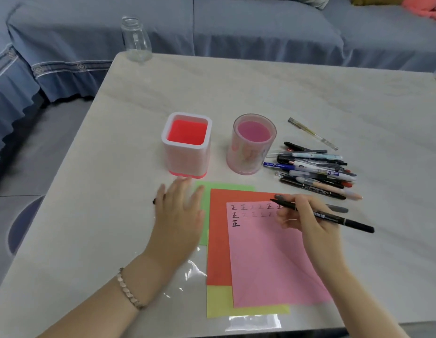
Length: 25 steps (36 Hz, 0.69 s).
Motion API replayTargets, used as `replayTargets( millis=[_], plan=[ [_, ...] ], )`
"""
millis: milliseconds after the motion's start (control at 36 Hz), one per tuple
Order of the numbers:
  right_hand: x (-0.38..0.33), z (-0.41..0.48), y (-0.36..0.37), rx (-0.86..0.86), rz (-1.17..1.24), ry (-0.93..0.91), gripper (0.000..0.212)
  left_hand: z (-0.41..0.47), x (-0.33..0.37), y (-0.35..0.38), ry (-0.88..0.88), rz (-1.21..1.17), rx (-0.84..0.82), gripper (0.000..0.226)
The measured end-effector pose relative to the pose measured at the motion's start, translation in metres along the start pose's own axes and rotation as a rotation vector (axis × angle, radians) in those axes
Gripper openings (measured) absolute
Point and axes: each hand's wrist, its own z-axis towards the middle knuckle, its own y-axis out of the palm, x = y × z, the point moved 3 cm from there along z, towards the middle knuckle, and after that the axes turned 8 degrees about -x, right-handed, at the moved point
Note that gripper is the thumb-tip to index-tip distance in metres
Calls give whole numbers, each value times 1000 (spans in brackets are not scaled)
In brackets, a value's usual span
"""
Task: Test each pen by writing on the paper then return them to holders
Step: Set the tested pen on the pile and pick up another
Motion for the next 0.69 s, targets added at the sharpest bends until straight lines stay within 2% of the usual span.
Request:
replayTargets(
  millis=[83,139,250,333,556,694],
  plan=[
    [3,2,1,17,-2,20,25,-7,29,2,257,-137,-97,44],
    [5,4,3,22,-23,31,23,-11,38,7,321,-147,-165,52],
    [8,5,10,33,-46,34,25,-9,38,17,250,-99,-256,69],
    [7,7,17,50,-64,-8,29,-6,34,20,219,-89,-280,73],
    [19,16,41,141,-90,-47,46,-7,25,21,179,-180,-203,74],
    [35,22,54,167,-185,-69,42,-6,26,21,165,-214,-180,73]
  ],
)
